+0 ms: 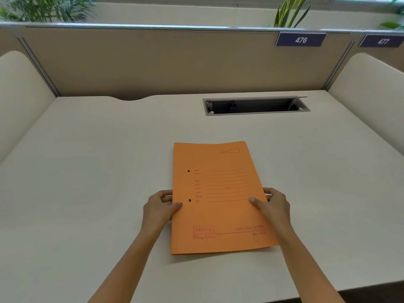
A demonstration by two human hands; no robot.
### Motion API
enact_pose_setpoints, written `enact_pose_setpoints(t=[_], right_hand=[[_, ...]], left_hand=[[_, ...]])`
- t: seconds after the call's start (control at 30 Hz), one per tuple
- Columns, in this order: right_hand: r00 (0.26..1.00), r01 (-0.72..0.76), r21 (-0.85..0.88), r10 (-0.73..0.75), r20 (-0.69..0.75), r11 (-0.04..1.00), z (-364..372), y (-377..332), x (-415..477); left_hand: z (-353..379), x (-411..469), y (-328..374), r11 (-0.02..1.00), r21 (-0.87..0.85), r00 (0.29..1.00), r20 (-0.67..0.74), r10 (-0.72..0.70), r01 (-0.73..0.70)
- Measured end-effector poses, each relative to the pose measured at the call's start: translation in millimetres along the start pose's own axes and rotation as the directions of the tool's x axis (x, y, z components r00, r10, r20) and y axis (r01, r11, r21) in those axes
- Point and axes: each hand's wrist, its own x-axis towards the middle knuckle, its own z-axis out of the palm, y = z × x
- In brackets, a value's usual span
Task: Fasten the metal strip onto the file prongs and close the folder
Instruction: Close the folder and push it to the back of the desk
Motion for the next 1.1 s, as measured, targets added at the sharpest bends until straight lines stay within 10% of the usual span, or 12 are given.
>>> enact_pose_setpoints(t=[0.73, 1.1], right_hand=[[0.965, 0.262, 0.107, -0.259, -0.039, 0.959, 103.4, -128.5, 70.2], [0.971, 0.226, -0.056, -0.229, -0.063, 0.973, 169.2, -174.4, 184.1]], left_hand=[[-59.9, 115.3, 47.9, 0.978, 0.014, 0.891, -0.411, 0.194, -0.207], [-56.4, 239.2, 79.6, 0.980, 0.086, 0.900, -0.388, 0.199, -0.179]])
